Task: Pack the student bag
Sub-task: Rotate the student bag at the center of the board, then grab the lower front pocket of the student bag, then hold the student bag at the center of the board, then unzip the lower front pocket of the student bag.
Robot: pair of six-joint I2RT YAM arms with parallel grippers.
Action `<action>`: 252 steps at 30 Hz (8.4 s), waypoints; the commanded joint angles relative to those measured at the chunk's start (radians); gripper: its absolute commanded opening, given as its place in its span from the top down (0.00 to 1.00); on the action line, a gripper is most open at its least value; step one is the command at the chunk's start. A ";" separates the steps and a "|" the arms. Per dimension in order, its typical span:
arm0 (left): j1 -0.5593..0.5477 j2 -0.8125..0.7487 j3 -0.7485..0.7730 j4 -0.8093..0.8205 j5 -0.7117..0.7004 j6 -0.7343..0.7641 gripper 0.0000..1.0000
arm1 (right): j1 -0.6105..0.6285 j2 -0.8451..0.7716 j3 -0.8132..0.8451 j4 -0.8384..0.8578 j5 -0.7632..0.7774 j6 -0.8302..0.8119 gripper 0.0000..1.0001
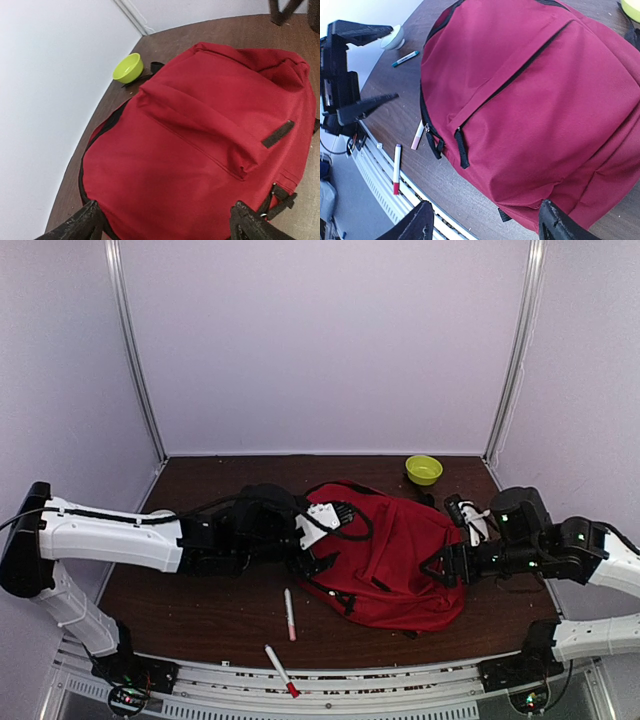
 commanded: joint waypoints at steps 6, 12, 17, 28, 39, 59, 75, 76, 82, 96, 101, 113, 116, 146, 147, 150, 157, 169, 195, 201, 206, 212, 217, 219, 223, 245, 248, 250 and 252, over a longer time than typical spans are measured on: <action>-0.045 -0.026 -0.154 0.258 0.139 0.056 0.02 | 0.168 -0.004 0.038 0.055 0.168 -0.131 0.28; -0.087 -0.038 -0.295 0.474 0.230 0.159 0.02 | 0.255 -0.007 0.007 0.105 0.248 -0.187 0.28; -0.095 -0.034 -0.319 0.455 0.353 0.203 0.04 | 0.296 -0.014 -0.026 0.149 0.277 -0.230 0.29; -0.095 0.065 -0.263 0.352 0.454 0.239 0.12 | 0.367 -0.039 -0.149 0.312 0.307 -0.342 0.30; -0.073 0.173 -0.242 0.468 0.289 0.244 0.21 | 0.374 0.028 -0.157 0.362 0.364 -0.377 0.32; -0.054 0.175 -0.318 0.585 0.252 0.197 0.30 | 0.352 0.349 -0.046 0.361 0.411 -0.426 0.50; -0.053 0.163 -0.344 0.603 0.252 0.180 0.30 | 0.327 0.494 0.020 0.351 0.410 -0.454 0.63; -0.054 0.163 -0.345 0.604 0.253 0.180 0.30 | 0.326 0.499 0.020 0.349 0.413 -0.455 0.65; -0.053 0.160 -0.345 0.605 0.255 0.175 0.30 | 0.317 0.498 0.015 0.344 0.434 -0.450 0.73; -0.052 0.149 -0.349 0.603 0.264 0.171 0.30 | 0.303 0.512 0.007 0.339 0.438 -0.436 0.69; -0.052 0.145 -0.347 0.601 0.271 0.169 0.31 | 0.290 0.529 0.012 0.350 0.432 -0.442 0.69; -0.052 0.139 -0.350 0.595 0.260 0.166 0.31 | 0.282 0.506 0.025 0.330 0.367 -0.423 0.96; -0.053 0.140 -0.349 0.595 0.259 0.168 0.31 | 0.282 0.484 0.029 0.325 0.345 -0.409 1.00; -0.052 0.147 -0.337 0.580 0.238 0.144 0.42 | 0.167 0.384 0.008 0.322 0.346 -0.366 1.00; -0.052 0.147 -0.335 0.577 0.237 0.144 0.44 | 0.166 0.385 0.010 0.325 0.341 -0.368 1.00; -0.052 0.154 -0.321 0.559 0.233 0.144 0.47 | 0.166 0.386 0.015 0.332 0.308 -0.376 1.00; -0.053 0.141 -0.249 0.484 0.274 0.118 0.39 | 0.166 0.375 0.027 0.355 0.144 -0.383 1.00; -0.054 0.236 -0.105 0.501 0.244 -0.128 0.37 | 0.161 0.391 0.080 0.297 0.116 -0.381 1.00; -0.046 0.357 -0.133 0.653 0.138 -0.163 1.00 | 0.118 0.278 0.039 0.345 0.097 -0.341 1.00; -0.046 0.350 -0.154 0.670 0.126 -0.140 1.00 | 0.092 0.267 0.033 0.336 0.089 -0.335 1.00; -0.046 0.332 -0.184 0.703 0.138 -0.120 1.00 | 0.051 0.279 0.023 0.341 0.084 -0.315 1.00; -0.047 0.309 -0.223 0.732 0.173 -0.103 1.00 | -0.024 0.324 0.010 0.363 0.056 -0.265 1.00; -0.047 0.293 -0.243 0.742 0.192 -0.097 1.00 | -0.066 0.366 0.009 0.379 0.036 -0.236 1.00; -0.048 0.289 -0.248 0.746 0.198 -0.096 1.00 | -0.074 0.377 0.014 0.383 0.026 -0.231 1.00; -0.048 0.283 -0.253 0.747 0.211 -0.092 1.00 | -0.078 0.386 0.014 0.388 0.015 -0.224 1.00; -0.048 0.238 -0.269 0.719 0.317 -0.096 1.00 | -0.092 0.362 0.008 0.344 -0.210 -0.290 0.80; -0.049 0.235 -0.268 0.711 0.317 -0.101 1.00 | -0.092 0.379 0.013 0.342 -0.249 -0.286 0.73; -0.049 0.233 -0.266 0.702 0.318 -0.101 1.00 | -0.092 0.387 0.013 0.346 -0.258 -0.285 0.72; -0.049 0.233 -0.266 0.697 0.317 -0.101 1.00 | -0.092 0.391 0.010 0.358 -0.284 -0.284 0.70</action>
